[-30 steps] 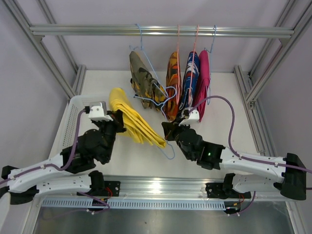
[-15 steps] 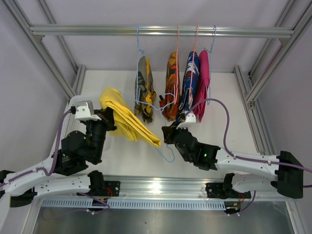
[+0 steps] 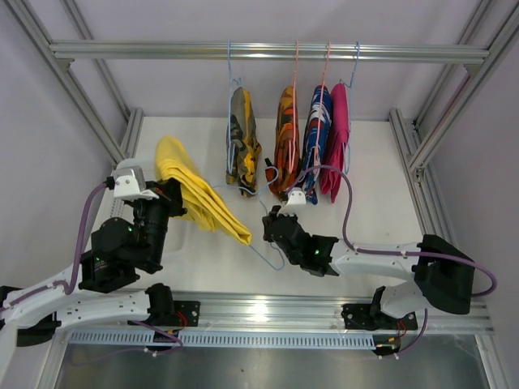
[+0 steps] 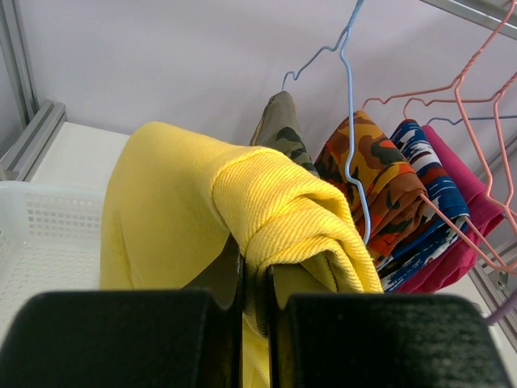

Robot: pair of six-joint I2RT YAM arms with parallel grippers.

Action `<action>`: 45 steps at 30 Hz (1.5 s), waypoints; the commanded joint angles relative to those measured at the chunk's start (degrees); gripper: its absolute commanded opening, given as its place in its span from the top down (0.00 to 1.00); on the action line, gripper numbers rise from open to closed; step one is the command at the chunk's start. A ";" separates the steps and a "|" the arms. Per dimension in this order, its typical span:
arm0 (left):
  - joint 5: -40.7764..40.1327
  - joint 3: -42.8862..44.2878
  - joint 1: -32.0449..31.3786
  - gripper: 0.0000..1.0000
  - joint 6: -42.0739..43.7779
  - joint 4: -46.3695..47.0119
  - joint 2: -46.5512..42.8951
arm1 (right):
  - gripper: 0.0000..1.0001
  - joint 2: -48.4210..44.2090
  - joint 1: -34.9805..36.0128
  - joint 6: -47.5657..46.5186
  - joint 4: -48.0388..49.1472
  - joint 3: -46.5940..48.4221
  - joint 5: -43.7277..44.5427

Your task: Remove the trousers from the hanger

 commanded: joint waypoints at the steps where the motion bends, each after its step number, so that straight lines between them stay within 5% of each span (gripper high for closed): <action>1: 1.36 4.06 0.43 0.99 -0.63 5.15 -0.31 | 1.00 3.08 -1.19 2.22 5.17 3.58 -0.52; 28: -6.89 4.15 2.53 0.99 7.46 -6.26 -13.14 | 1.00 6.44 -4.97 4.94 5.26 -5.03 -0.97; 33: -9.80 4.84 3.76 0.99 0.01 -16.01 -14.63 | 1.00 3.45 -5.15 5.03 5.00 -8.37 -0.27; 41: -16.03 8.10 3.77 0.99 -20.81 -43.85 -13.76 | 1.00 -1.03 -5.41 5.12 3.85 -12.15 0.53; 45: -17.09 6.35 3.77 0.99 -21.46 -45.47 -15.16 | 1.00 -2.79 -5.68 5.20 3.68 -14.08 0.70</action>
